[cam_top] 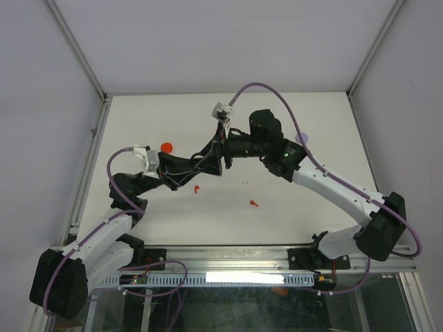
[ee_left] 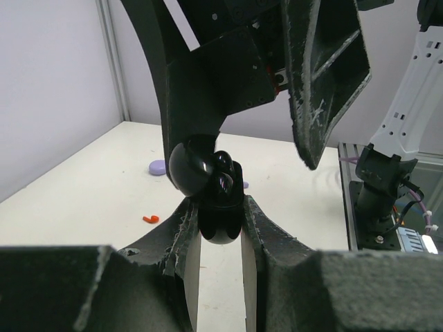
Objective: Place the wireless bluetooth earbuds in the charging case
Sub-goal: Close the charging case.
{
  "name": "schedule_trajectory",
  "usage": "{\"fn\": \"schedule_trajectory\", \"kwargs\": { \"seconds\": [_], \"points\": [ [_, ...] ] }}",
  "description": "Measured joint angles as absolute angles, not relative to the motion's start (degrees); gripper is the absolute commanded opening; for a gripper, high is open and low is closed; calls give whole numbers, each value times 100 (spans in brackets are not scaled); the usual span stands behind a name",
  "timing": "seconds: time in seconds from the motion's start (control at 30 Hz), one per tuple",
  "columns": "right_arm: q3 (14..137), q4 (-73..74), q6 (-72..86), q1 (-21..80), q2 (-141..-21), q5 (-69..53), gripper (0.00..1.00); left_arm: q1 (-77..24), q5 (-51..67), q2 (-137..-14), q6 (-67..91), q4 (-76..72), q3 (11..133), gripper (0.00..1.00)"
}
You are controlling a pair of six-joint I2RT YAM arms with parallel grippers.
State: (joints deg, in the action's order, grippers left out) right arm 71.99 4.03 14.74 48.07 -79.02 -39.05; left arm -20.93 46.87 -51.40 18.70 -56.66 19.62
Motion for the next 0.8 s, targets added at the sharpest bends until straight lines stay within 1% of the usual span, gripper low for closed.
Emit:
{"fn": "schedule_trajectory", "kwargs": {
  "seconds": [0.43, 0.53, 0.67, 0.73, 0.8],
  "points": [
    [7004, 329, 1369, 4683, -7500, -3927, 68, -2091, 4657, -5266, 1868, -5406, 2034, 0],
    [6875, 408, 1256, 4683, -7365, -3634, 68, -2091, 4606, -5308, 1852, -5201, 2078, 0],
    [6646, 659, 1107, 4678, -7109, -2895, 69, -2093, 4421, -5474, 1922, -4755, 2257, 0],
    [6431, 790, 1059, 4678, -6910, -2359, 70, -2093, 4248, -5616, 2176, -4440, 2410, 0],
    [6274, 827, 1050, 4678, -6785, -2071, 70, -2093, 4082, -5725, 2453, -4174, 2486, 0]
  ]
}}
